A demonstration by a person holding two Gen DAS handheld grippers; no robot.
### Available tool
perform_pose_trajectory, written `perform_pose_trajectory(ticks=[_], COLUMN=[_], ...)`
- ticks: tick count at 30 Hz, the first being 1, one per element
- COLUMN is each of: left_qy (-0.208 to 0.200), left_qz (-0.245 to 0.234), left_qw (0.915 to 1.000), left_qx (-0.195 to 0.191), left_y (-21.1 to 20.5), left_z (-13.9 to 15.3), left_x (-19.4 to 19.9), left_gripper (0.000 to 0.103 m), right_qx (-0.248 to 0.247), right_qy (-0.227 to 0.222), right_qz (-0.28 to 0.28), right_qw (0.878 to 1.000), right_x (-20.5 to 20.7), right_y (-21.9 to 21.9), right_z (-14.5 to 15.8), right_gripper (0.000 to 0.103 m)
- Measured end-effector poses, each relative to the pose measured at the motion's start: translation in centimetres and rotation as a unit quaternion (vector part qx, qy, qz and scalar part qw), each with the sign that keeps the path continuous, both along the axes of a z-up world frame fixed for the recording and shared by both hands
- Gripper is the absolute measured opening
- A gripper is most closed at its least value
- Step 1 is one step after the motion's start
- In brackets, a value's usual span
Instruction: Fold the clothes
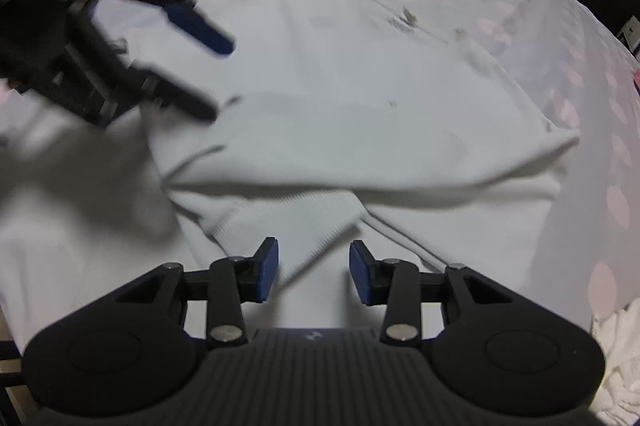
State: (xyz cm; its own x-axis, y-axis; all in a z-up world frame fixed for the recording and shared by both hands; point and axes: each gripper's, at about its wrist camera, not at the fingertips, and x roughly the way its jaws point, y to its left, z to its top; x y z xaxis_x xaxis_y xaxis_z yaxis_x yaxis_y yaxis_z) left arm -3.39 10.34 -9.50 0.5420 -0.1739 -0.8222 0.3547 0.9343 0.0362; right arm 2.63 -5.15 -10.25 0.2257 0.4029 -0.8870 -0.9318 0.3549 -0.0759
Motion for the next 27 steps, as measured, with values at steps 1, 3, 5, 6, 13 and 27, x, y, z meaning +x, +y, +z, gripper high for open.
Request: perform_pose_trajectory(ticks=[1, 3, 5, 6, 13, 27], left_qy=[0.014, 0.034, 0.04, 0.044, 0.063, 0.113], left_qz=[0.003, 0.007, 0.009, 0.01, 0.092, 0.388], left_qw=[0.9999, 0.9994, 0.9988, 0.9982, 0.9916, 0.9034], left_qx=[0.001, 0.004, 0.027, 0.039, -0.065, -0.143], left_y=[-0.8, -2.1, -2.9, -3.4, 1.8, 19.2], left_z=[-0.5, -1.3, -1.9, -2.3, 1.3, -0.2], left_x=[0.2, 0.4, 0.6, 0.6, 3.2, 2.6], left_gripper=[0.049, 0.047, 0.047, 0.046, 0.001, 0.005], right_qx=[-0.001, -0.001, 0.003, 0.005, 0.023, 0.029], right_qy=[0.0, 0.001, 0.002, 0.002, 0.005, 0.002], right_qz=[-0.007, -0.02, -0.026, -0.027, -0.01, 0.003], right_qw=[1.0, 1.0, 1.0, 1.0, 1.0, 1.0], right_x=[0.3, 1.0, 1.4, 1.3, 0.6, -0.5], right_y=[-0.4, -1.0, -1.2, -1.4, -1.9, -0.1], right_z=[0.0, 0.1, 0.3, 0.4, 0.9, 1.3], right_gripper=[0.043, 0.043, 0.043, 0.043, 0.043, 0.043])
